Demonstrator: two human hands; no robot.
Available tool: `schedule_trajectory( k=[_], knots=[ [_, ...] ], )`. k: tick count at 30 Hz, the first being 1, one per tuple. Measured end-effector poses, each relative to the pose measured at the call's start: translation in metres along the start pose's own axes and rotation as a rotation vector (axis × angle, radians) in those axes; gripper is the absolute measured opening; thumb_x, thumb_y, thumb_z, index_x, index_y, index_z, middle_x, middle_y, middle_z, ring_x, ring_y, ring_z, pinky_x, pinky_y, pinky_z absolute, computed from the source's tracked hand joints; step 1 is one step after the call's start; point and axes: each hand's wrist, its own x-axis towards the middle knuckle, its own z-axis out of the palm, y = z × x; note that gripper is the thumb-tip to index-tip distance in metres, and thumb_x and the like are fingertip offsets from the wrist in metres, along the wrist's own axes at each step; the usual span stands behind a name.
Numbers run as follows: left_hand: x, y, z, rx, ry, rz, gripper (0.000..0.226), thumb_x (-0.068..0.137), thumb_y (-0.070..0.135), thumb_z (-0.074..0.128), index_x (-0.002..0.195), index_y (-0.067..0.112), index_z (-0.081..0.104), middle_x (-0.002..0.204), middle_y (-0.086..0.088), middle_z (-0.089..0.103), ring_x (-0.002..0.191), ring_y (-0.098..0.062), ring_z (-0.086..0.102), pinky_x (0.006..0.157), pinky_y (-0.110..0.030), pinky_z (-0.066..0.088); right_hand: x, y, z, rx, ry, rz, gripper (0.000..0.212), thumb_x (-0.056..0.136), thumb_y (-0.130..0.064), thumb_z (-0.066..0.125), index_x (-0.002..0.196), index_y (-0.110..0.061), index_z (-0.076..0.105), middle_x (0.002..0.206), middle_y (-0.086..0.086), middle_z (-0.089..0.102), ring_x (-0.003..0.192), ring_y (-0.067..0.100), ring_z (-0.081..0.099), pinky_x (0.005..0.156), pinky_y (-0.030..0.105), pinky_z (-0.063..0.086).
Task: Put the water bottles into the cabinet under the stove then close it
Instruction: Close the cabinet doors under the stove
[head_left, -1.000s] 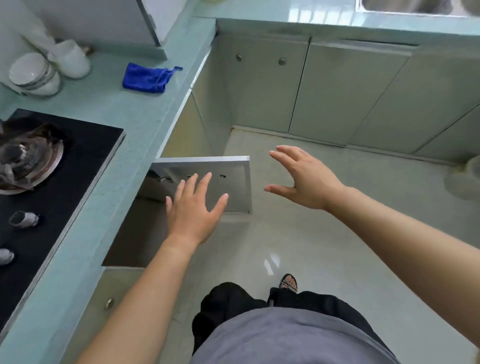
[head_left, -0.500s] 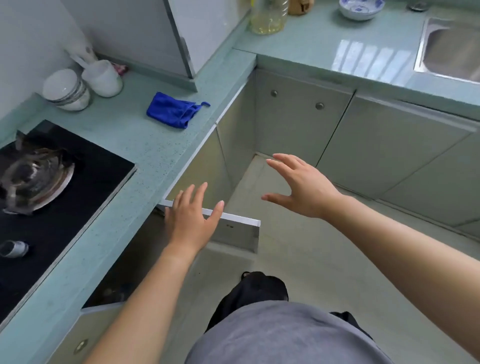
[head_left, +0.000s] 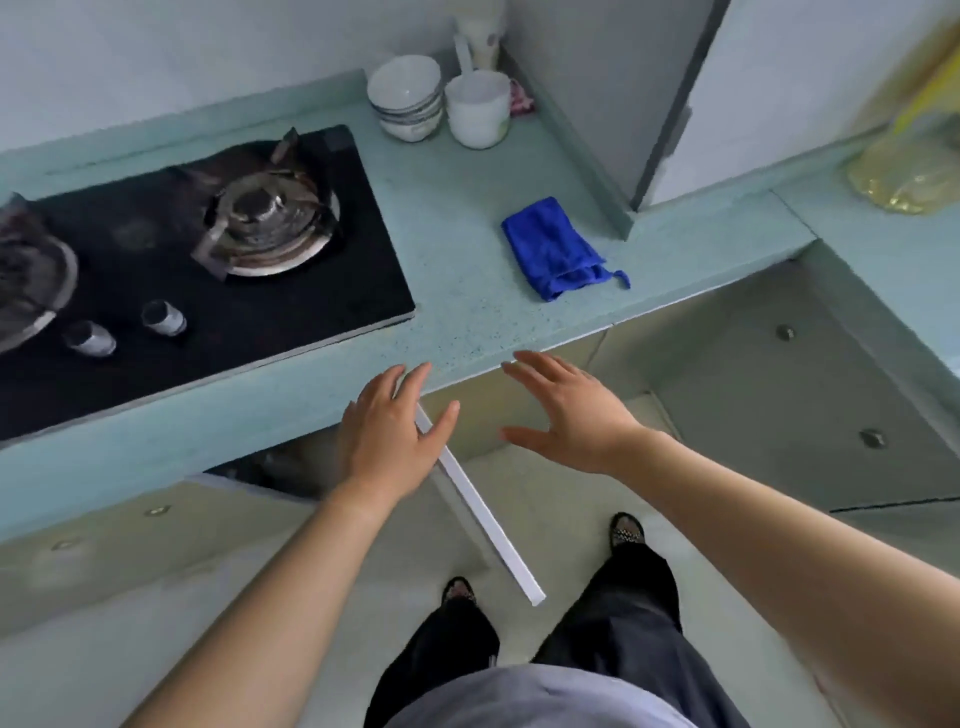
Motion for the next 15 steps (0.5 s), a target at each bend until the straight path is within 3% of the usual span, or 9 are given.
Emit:
schedule_trajectory(
  k=[6,11,15],
  knots=[
    [-0.01,0.024,0.029,-0.013,0.068,-0.363,0.079,0.077,0.067,0.021,0.138,0.022,0.041,0.138,-0.008,0.048,0.127,-0.026,0.043,0.097,-0.039,0.04,0.066,0.04,0.004,-0.044,-0.209,-0.314,0.075,0.084,-0.058,0.051,0.145,-0.022,0.024,0.154,-0.002,0.023,0.143,0.017,0.016,0.114,0.035,0.018],
    [-0.027,0.048,0.07,-0.147,0.142,-0.682,0.062,0.086,0.057,0.04,0.136,0.021,0.043,0.139,-0.004,0.045,0.122,-0.027,0.048,0.091,-0.042,0.046,0.101,0.067,0.016,-0.084,-0.336,-0.549,0.071,0.086,-0.056,0.049,0.145,-0.024,0.025,0.155,-0.005,0.019,0.144,0.014,0.009,0.115,0.034,0.013],
    [-0.025,0.056,0.105,-0.179,0.203,-0.87,0.061,0.085,0.055,0.037,0.134,0.02,0.045,0.14,-0.004,0.045,0.124,-0.027,0.046,0.091,-0.043,0.047,0.134,0.071,0.024,-0.129,-0.345,-0.691,0.068,0.088,-0.05,0.05,0.144,-0.021,0.026,0.154,-0.001,0.021,0.143,0.018,0.013,0.115,0.037,0.016]
  ],
)
